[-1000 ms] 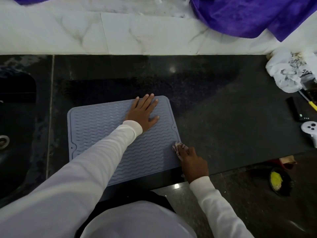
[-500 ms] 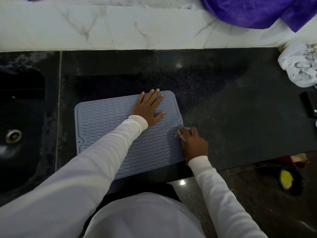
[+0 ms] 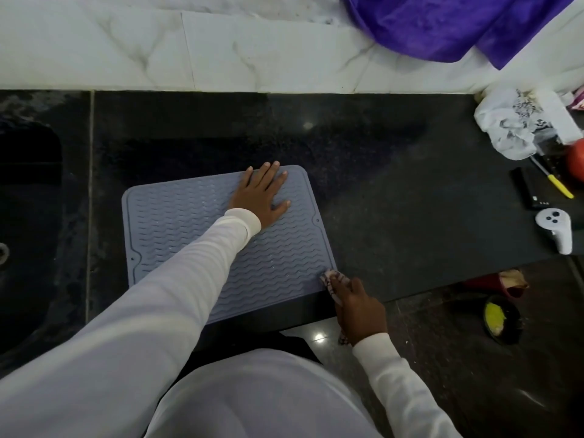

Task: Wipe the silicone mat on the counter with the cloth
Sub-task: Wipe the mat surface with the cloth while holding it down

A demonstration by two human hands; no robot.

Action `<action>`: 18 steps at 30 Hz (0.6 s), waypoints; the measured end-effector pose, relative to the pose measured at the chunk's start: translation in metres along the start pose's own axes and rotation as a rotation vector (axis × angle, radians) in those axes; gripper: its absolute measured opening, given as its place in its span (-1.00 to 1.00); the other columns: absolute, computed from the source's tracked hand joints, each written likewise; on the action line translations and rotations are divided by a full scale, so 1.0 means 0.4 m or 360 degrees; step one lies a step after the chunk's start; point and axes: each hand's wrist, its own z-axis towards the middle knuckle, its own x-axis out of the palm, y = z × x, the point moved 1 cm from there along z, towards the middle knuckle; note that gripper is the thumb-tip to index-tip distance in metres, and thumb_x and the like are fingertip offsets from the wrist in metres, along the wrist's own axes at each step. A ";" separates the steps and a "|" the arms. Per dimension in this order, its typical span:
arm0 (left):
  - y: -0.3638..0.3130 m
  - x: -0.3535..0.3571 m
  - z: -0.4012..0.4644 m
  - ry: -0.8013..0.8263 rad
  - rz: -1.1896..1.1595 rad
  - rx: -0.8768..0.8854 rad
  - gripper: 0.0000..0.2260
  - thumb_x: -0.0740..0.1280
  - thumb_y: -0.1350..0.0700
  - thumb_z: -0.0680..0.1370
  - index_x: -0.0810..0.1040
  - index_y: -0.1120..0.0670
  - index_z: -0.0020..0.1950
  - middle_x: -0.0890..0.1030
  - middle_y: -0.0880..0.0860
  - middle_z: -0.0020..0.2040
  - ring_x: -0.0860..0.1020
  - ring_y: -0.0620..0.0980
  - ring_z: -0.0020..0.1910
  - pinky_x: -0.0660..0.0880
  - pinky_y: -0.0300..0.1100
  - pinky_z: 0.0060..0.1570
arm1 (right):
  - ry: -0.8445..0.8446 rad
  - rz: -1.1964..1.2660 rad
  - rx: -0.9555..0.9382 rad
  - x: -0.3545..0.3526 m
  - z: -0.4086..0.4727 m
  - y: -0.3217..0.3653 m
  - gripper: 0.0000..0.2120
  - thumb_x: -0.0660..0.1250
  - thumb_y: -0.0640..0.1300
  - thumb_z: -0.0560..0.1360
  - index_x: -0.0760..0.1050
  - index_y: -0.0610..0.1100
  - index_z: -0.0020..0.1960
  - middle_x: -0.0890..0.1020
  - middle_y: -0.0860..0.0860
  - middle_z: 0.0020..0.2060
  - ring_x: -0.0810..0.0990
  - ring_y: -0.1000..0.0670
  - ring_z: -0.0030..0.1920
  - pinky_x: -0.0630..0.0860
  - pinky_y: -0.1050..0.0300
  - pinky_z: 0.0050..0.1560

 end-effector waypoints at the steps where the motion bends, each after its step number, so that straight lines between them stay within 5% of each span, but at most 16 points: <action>1: 0.001 0.001 0.000 -0.0008 0.0001 0.0001 -0.35 -0.15 -0.32 0.56 -0.13 -0.03 0.58 -0.08 0.02 0.60 -0.07 0.05 0.56 -0.09 0.12 0.51 | 0.0005 0.0020 0.0014 0.005 -0.007 0.003 -0.37 0.63 -0.18 0.12 0.58 -0.02 0.17 0.58 -0.10 -0.17 0.55 -0.13 -0.56 0.42 0.07 -0.67; 13: 0.005 0.006 -0.001 -0.0003 -0.0020 -0.0001 -0.34 -0.16 -0.32 0.56 -0.11 -0.04 0.58 -0.08 0.02 0.60 -0.07 0.05 0.56 -0.11 0.13 0.50 | 0.0008 0.0199 -0.0126 0.019 -0.061 0.080 -0.54 0.47 -0.02 0.31 0.54 0.00 0.20 0.63 -0.06 -0.16 0.60 -0.10 -0.47 0.46 0.08 -0.61; 18: 0.011 0.002 -0.001 0.0050 -0.0028 0.0018 -0.35 -0.17 -0.30 0.57 -0.13 -0.01 0.58 -0.10 0.04 0.60 -0.10 0.05 0.56 -0.12 0.13 0.50 | 0.0149 0.0612 -0.0182 -0.031 -0.048 0.138 -0.69 0.25 0.22 0.52 0.51 0.23 0.24 0.64 0.18 -0.01 0.63 0.14 -0.13 0.59 0.19 -0.20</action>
